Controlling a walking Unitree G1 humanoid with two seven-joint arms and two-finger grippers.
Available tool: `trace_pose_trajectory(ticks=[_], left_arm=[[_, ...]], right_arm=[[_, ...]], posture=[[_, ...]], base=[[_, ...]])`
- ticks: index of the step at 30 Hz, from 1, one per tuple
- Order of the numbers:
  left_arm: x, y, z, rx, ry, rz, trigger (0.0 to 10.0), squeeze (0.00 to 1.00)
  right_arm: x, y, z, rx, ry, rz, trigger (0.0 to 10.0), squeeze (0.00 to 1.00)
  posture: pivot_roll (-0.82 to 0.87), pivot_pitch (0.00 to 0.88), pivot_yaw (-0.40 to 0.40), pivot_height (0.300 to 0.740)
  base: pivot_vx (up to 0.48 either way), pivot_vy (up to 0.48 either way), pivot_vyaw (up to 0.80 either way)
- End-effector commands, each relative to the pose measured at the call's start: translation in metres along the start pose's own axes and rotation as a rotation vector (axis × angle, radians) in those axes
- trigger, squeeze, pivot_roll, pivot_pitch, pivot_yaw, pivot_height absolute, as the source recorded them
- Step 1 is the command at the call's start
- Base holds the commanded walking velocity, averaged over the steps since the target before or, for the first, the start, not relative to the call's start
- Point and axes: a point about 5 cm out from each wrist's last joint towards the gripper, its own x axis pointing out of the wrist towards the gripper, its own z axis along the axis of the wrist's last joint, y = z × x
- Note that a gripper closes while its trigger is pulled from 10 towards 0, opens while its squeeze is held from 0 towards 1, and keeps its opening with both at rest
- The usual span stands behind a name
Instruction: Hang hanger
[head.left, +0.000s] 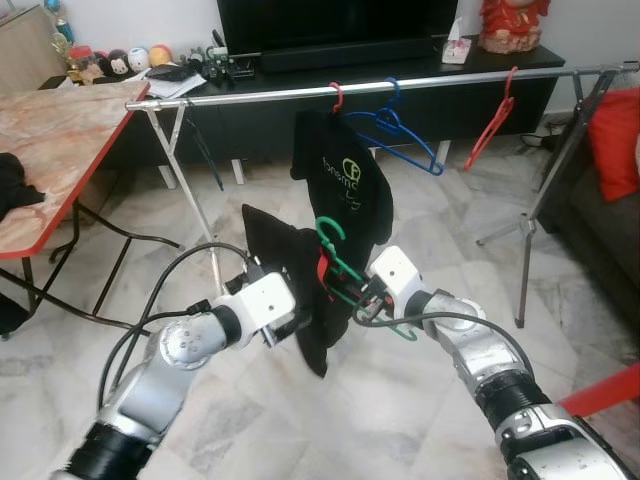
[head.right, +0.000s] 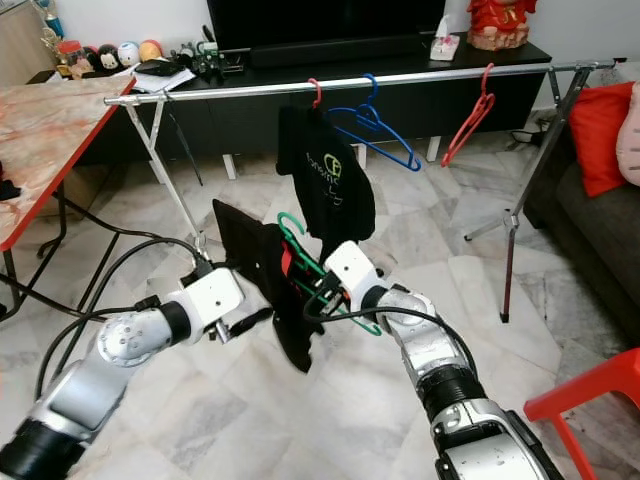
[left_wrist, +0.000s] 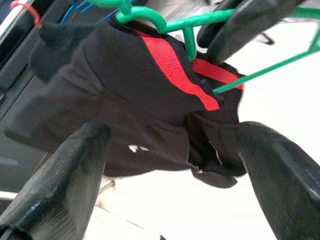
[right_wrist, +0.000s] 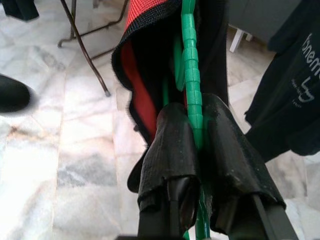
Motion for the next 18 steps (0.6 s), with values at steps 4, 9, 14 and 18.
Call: trace_pose_trajectory(ticks=[4,9,14,18], left_arm=[[0.005,0.005,0.003,-0.140,0.039,0.125,10.0,0.00],[0.009,-0.005,0.007,-0.199,0.034,0.139,10.0,0.00],[0.013,-0.013,0.012,-0.257,0.039,0.154,10.0,0.00],[0.013,-0.012,0.014,-0.291,0.047,0.167,10.0,0.00]], right_arm=[[0.004,-0.003,0.021,0.001,-0.071,-0.013,0.0,0.00],[0.006,0.000,0.029,-0.001,-0.098,0.005,0.0,0.00],[0.005,0.007,0.030,-0.010,-0.108,0.039,0.0,0.00],[0.004,0.009,0.028,-0.010,-0.104,0.043,0.0,0.00]], posture=[[-0.06,0.041,0.077,0.740],[-0.06,0.039,0.077,0.740],[-0.07,0.034,0.078,0.740],[-0.07,0.029,0.082,0.740]], base=[[0.000,0.000,0.00],[0.000,0.000,0.00],[0.000,0.000,0.00],[0.000,0.000,0.00]])
